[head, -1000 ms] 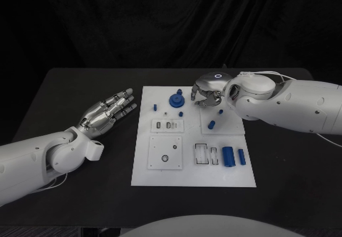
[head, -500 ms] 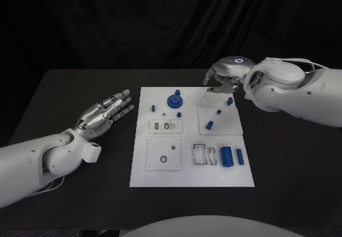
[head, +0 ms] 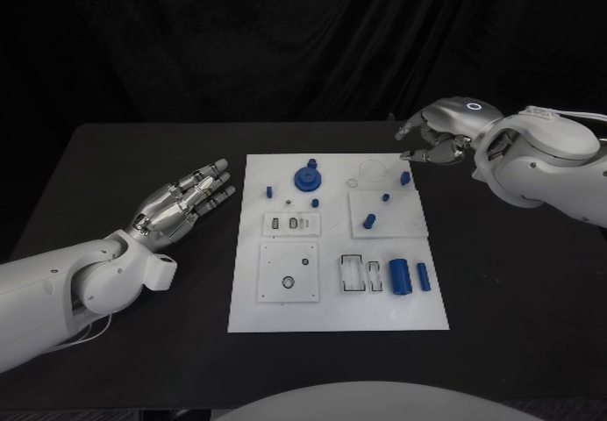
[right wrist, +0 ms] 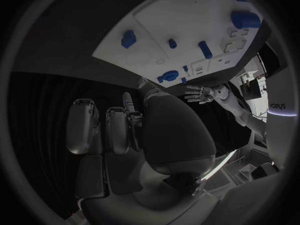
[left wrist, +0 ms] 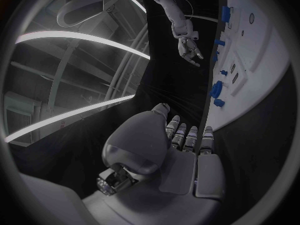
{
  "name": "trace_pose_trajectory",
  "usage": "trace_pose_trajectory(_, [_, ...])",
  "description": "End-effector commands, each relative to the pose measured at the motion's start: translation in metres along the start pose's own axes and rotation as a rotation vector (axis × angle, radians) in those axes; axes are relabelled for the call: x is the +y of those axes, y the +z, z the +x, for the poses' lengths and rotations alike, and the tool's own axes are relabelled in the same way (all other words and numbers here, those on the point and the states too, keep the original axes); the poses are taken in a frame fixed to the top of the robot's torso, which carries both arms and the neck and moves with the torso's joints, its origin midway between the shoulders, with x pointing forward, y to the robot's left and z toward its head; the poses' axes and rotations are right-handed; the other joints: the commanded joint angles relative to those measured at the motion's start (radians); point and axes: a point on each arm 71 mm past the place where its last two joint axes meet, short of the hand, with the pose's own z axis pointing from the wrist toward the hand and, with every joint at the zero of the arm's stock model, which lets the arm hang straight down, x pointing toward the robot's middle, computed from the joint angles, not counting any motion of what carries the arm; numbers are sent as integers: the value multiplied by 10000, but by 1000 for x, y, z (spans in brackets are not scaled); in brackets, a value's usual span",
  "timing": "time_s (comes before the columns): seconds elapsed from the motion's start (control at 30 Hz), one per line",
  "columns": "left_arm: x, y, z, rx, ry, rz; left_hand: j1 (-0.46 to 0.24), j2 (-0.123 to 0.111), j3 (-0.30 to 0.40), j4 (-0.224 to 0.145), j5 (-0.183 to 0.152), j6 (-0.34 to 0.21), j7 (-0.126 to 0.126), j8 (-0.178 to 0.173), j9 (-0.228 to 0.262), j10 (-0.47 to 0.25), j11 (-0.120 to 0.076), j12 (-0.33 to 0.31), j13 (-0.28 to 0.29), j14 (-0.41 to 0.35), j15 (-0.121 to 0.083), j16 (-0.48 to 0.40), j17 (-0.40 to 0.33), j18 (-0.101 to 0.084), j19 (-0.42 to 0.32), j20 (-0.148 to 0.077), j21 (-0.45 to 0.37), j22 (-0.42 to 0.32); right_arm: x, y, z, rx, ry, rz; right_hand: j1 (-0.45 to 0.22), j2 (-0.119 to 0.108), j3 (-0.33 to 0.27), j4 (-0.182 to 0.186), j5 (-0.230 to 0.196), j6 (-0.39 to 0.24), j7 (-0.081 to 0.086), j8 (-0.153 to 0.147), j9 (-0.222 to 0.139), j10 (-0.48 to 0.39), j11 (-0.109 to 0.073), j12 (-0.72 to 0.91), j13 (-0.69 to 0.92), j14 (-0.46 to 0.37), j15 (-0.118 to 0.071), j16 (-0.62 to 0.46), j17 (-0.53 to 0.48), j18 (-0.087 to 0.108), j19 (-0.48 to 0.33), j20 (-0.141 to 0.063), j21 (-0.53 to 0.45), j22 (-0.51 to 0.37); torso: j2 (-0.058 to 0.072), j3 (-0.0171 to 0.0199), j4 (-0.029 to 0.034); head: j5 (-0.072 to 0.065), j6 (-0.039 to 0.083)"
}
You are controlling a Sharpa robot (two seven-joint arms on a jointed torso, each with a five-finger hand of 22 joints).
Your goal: Assemble the parts on the task board
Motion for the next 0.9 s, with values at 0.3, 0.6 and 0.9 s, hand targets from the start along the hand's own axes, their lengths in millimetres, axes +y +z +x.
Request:
trace_pose_trajectory(0.3, [-2, 0, 2, 84, -117, 644, -90, -9, 70, -4, 49, -17, 54, 27, 7, -1, 68, 52, 7, -19, 55, 40, 8, 124, 15, 66, 61, 11, -21, -19, 15, -452, 446, 862, 86, -139, -267, 537, -449, 291, -57, 75, -125, 223, -5, 31, 1808, 430, 33, -72, 860, -51, -58, -64, -103, 1395, 3, 10, 6, -45, 19])
trace_pose_trajectory(0.6, [-1, 0, 2, 80, -131, 627, -95, -9, 82, -7, 53, -20, 54, 26, 6, -3, 70, 52, 7, -19, 57, 40, 8, 125, 16, 68, 61, 11, -27, -21, 26, -26, 569, 1200, 98, -147, -300, 569, -439, 377, -26, 115, -108, 204, 12, 19, 1789, 394, 39, -160, 756, -33, -92, -64, -186, 1364, 4, 10, -9, -41, -23])
trace_pose_trajectory(0.9, [0, 0, 1, 75, -139, 604, -103, -10, 101, -14, 57, -48, 53, 20, 2, -7, 74, 50, 5, -19, 61, 40, 8, 126, 16, 72, 61, 10, -27, -22, 35, 405, 692, 1199, -14, -196, -424, 619, -568, 450, -1, 144, -92, 166, 36, -5, 1752, 374, 60, -219, 698, -25, -107, -51, -249, 1350, -3, 5, -21, -21, -50])
